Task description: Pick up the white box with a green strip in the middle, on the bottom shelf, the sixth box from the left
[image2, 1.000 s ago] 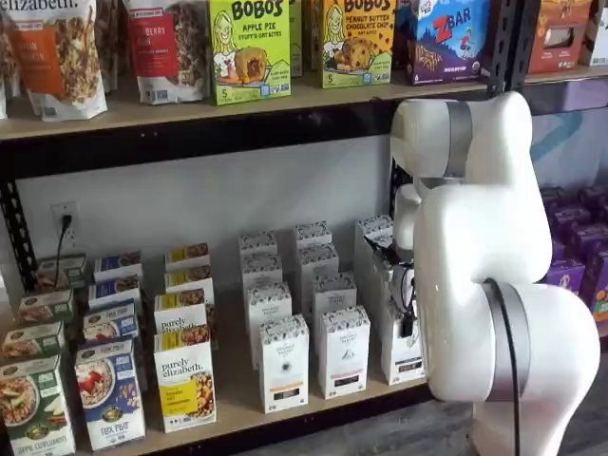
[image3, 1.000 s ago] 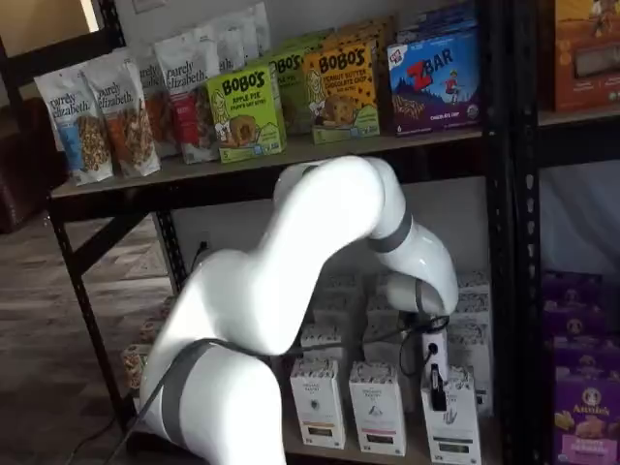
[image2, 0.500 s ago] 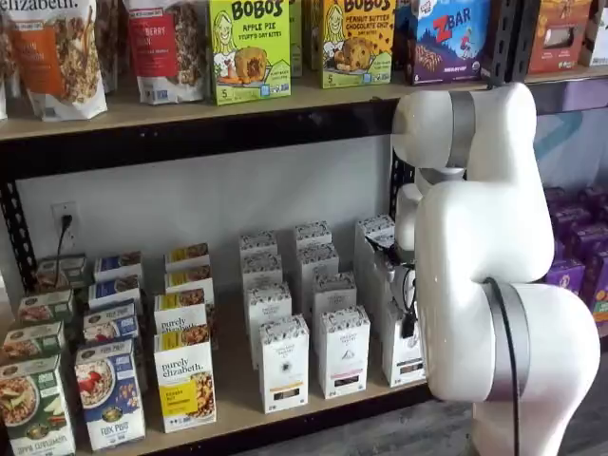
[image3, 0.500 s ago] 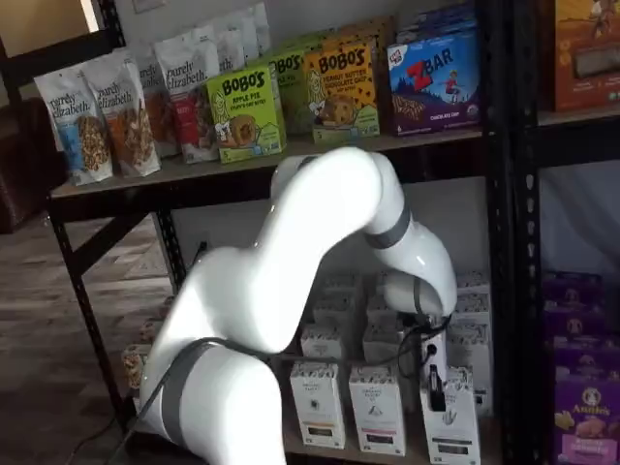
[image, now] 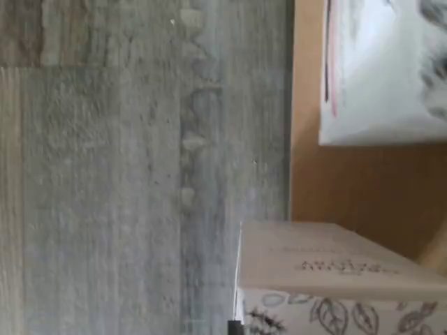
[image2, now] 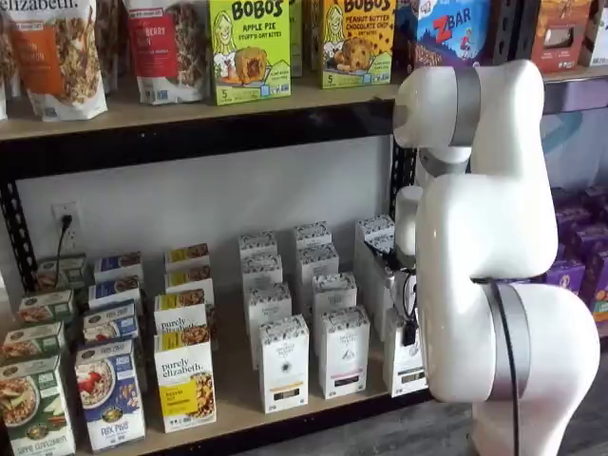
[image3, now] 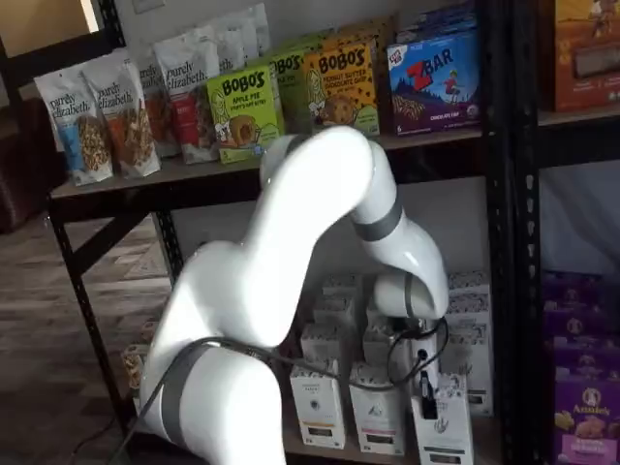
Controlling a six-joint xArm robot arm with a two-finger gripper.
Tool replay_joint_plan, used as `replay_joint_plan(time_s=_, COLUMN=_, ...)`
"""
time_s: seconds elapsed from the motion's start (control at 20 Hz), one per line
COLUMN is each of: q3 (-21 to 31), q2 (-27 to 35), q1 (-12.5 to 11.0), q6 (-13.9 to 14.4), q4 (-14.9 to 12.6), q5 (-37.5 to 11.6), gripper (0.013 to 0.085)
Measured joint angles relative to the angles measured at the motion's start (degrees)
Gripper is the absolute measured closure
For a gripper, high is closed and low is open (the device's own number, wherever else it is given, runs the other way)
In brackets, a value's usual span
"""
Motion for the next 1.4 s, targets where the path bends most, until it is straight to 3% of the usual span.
replay_joint_plan(time_s=0.3, q3=10.0, q2=-7.1, q1=1.4, q6=-0.6, q4=2.2, q5=-2.6, gripper=0.0490)
replay_joint_plan(time_s=0.65, q3=20.4, q2=-16.1, q1=3.8, q6=1.2, q4=2.9, q5=-4.6, gripper=0.0490)
replay_joint_plan(time_s=1.0, q3=29.6, q2=-25.8, q1=6.9, q6=6.2, q4=0.8, q5=-5.2, gripper=0.0490)
replay_joint_plan(time_s=1.2, q3=34.4, q2=-31.6, q1=8.5, q6=10.3, q4=-1.9, q5=-4.5, gripper=0.0490)
replay_joint_plan(time_s=1.4, q3=39.4, q2=-37.6, q1=9.8, q6=11.2, q4=-1.5, q5=-4.3, gripper=0.0490)
